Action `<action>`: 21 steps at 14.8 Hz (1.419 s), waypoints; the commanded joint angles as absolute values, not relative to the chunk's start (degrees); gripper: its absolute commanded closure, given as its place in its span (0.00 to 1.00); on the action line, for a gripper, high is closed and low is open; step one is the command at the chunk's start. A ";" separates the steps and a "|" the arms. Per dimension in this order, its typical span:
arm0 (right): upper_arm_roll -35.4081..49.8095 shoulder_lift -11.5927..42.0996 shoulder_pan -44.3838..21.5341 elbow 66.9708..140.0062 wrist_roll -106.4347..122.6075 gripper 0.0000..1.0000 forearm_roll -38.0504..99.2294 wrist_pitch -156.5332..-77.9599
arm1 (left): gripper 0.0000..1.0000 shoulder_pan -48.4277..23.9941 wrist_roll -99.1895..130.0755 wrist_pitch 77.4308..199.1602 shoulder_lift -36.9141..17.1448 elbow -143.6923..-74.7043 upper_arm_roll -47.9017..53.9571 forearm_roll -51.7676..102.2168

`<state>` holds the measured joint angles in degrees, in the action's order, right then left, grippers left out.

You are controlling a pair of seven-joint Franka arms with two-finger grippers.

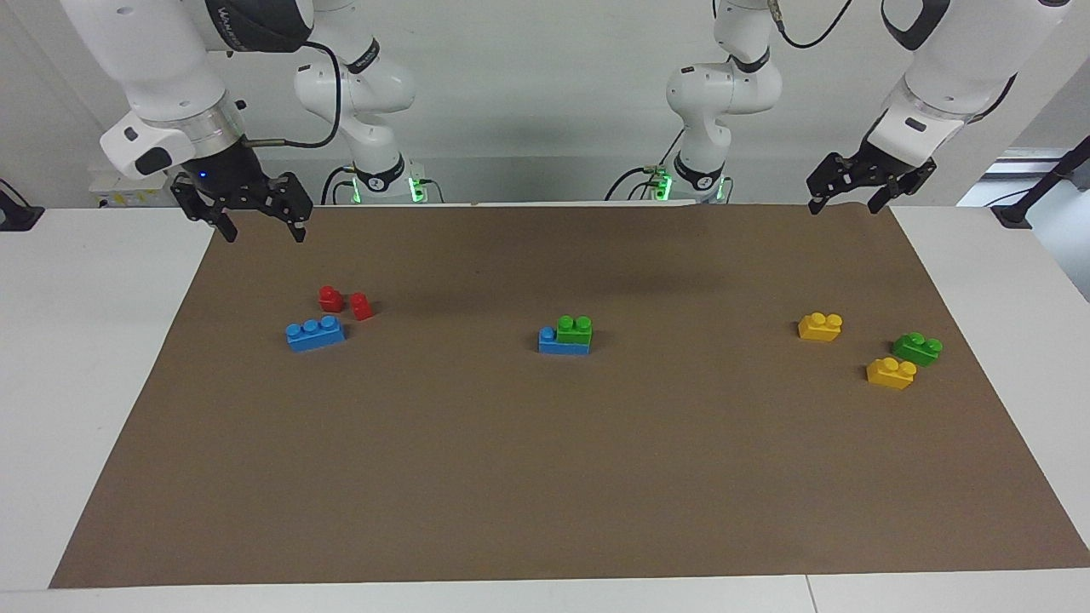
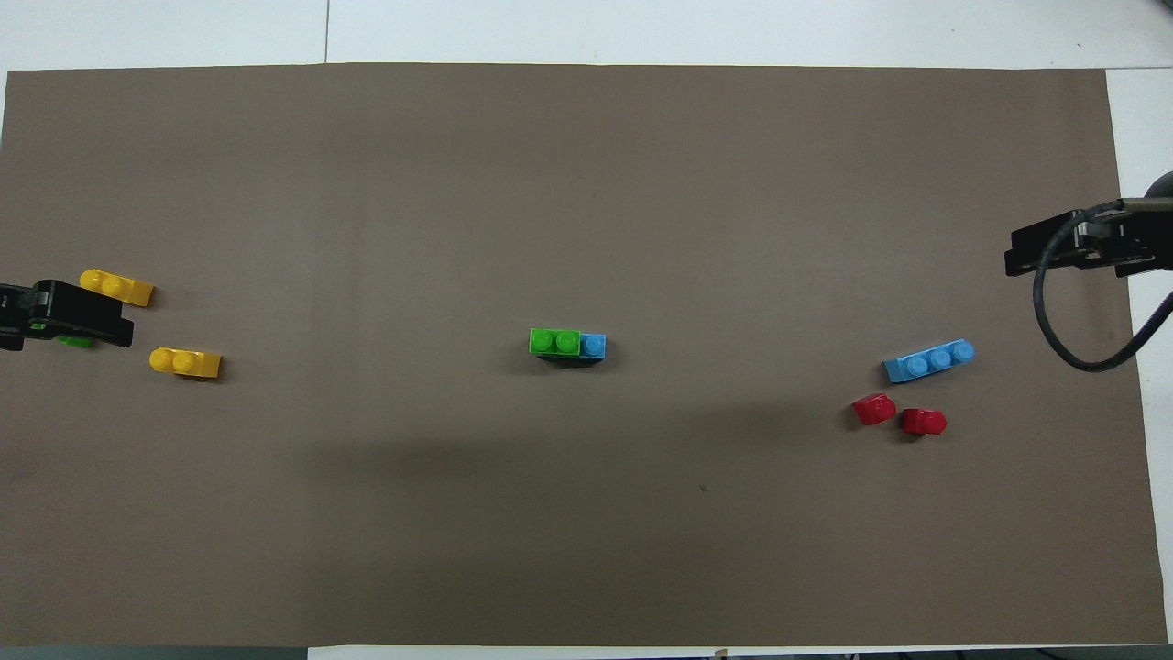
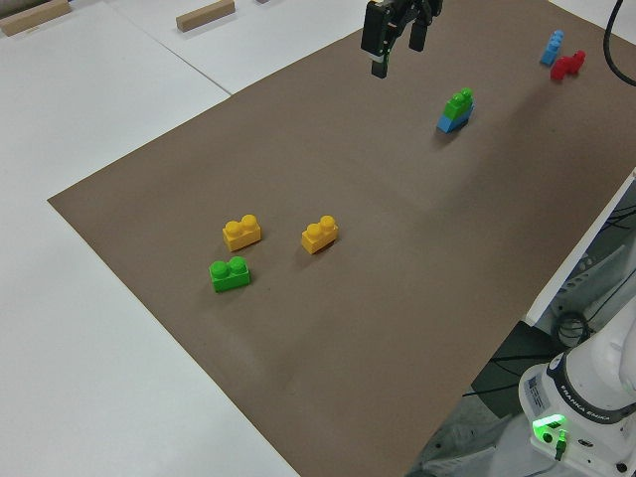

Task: Remove green block with left arm and hold with right
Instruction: 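Move the left and right grippers toward the green-blue block pair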

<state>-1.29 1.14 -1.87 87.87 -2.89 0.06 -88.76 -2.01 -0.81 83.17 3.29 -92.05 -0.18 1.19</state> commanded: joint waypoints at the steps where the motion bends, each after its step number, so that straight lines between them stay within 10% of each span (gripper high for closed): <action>1: -0.79 0.88 -1.06 88.76 -2.46 0.00 -0.70 -89.12 | 0.00 -2.11 -1.32 82.71 5.27 -93.95 -0.26 1.85; 14: -0.88 0.44 -0.53 88.94 -0.78 0.00 -0.44 -89.12 | 0.00 -1.32 -1.14 82.53 5.45 -94.13 -0.44 1.93; 21: -0.09 -0.97 -4.21 94.38 -36.85 0.00 1.23 -94.03 | 0.00 -2.37 4.90 83.23 6.33 -96.24 0.09 1.93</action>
<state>-0.30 1.09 -2.94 89.95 -26.78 0.42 -90.84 -1.97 1.62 82.58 3.98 -93.31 -0.25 1.19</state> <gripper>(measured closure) 0.000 0.000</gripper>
